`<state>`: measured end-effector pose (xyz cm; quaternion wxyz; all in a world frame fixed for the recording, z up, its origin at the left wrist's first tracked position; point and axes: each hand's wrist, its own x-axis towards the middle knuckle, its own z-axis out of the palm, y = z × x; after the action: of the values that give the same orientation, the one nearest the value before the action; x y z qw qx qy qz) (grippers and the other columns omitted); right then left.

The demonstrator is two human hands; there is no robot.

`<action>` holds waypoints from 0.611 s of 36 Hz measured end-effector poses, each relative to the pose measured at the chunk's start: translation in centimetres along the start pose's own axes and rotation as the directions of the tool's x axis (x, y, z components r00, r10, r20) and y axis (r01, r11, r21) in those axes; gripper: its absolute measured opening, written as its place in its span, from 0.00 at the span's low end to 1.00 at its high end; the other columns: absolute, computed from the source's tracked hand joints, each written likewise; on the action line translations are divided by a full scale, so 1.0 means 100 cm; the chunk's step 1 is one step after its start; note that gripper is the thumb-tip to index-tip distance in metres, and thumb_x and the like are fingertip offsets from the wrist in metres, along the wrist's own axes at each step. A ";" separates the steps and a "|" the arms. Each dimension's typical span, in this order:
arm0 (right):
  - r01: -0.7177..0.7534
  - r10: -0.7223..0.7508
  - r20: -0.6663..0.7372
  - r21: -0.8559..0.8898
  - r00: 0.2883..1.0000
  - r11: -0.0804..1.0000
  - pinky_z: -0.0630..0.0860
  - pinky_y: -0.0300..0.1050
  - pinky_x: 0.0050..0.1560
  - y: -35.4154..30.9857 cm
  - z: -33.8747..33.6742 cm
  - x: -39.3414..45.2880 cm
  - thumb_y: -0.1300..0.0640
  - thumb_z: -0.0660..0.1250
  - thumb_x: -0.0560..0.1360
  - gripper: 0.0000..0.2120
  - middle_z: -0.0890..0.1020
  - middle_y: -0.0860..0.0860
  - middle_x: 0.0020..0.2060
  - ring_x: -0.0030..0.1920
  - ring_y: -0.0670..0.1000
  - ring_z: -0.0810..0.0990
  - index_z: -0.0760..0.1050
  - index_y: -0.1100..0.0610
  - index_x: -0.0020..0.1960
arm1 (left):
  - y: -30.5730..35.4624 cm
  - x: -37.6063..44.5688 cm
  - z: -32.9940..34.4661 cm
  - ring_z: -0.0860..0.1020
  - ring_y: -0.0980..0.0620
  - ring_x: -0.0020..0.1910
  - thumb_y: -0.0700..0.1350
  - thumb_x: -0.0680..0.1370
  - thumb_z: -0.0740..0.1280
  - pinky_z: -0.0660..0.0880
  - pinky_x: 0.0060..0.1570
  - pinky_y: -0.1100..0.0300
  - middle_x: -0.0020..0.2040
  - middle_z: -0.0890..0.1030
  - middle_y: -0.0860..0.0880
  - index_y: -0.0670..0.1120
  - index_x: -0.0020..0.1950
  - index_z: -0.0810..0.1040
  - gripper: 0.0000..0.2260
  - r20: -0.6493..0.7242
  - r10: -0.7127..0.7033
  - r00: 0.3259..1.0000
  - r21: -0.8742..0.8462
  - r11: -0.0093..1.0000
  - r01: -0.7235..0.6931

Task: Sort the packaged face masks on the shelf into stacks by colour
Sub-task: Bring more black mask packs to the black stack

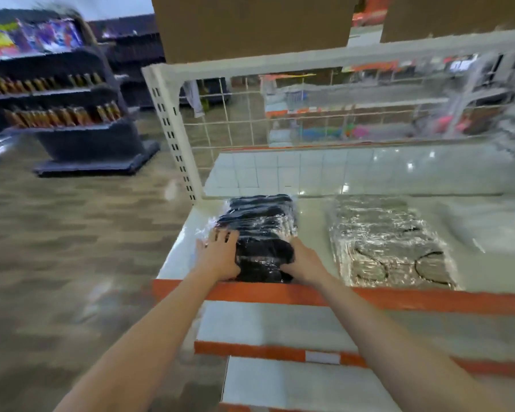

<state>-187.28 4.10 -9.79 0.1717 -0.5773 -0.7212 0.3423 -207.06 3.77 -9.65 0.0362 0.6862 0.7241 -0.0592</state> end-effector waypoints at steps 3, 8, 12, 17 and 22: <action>-0.047 0.046 -0.025 -0.039 0.999 0.998 0.62 0.41 0.40 -0.007 0.005 -0.001 0.64 0.67 0.72 0.16 0.76 0.59 0.49 0.54 0.60 0.76 0.65 0.59 0.56 | -0.009 0.000 -0.009 0.51 0.45 0.76 0.52 0.71 0.70 0.51 0.70 0.36 0.76 0.54 0.49 0.53 0.76 0.52 0.39 0.052 0.042 0.998 -0.023 0.999 -0.041; -0.129 0.123 -0.064 -0.100 0.990 0.987 0.71 0.44 0.50 -0.016 0.005 0.005 0.64 0.70 0.70 0.33 0.68 0.60 0.61 0.59 0.59 0.73 0.58 0.63 0.69 | -0.025 0.006 -0.016 0.47 0.44 0.76 0.50 0.71 0.70 0.47 0.70 0.33 0.77 0.53 0.48 0.54 0.76 0.53 0.38 0.093 0.065 0.994 -0.086 0.995 -0.057; -0.106 0.102 -0.032 -0.176 0.994 0.979 0.65 0.54 0.68 -0.020 -0.002 0.012 0.59 0.75 0.67 0.53 0.56 0.59 0.71 0.71 0.61 0.58 0.41 0.52 0.77 | -0.028 0.016 -0.019 0.42 0.44 0.77 0.52 0.69 0.74 0.45 0.70 0.34 0.78 0.46 0.46 0.52 0.78 0.48 0.46 0.100 0.066 0.993 -0.067 0.996 -0.059; -0.012 0.055 0.133 -0.298 0.990 0.955 0.52 0.63 0.73 -0.027 -0.015 0.036 0.47 0.72 0.70 0.48 0.44 0.54 0.77 0.76 0.58 0.45 0.44 0.52 0.78 | -0.023 0.030 -0.032 0.35 0.43 0.76 0.50 0.68 0.75 0.40 0.69 0.33 0.77 0.37 0.45 0.51 0.78 0.40 0.51 0.218 0.107 0.970 -0.083 0.992 -0.091; 0.001 0.006 0.033 -0.188 0.999 0.982 0.56 0.59 0.73 -0.034 -0.015 0.062 0.39 0.60 0.76 0.35 0.54 0.55 0.76 0.75 0.58 0.52 0.56 0.55 0.75 | -0.034 0.043 -0.035 0.42 0.44 0.77 0.63 0.71 0.69 0.45 0.72 0.36 0.78 0.44 0.45 0.53 0.78 0.46 0.45 0.179 0.077 0.981 -0.326 0.945 -0.014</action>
<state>-190.46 10.07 -7.24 0.1036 -0.5861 -0.7524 0.2824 -210.59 8.35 -6.59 0.2183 0.6788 0.7011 -0.0040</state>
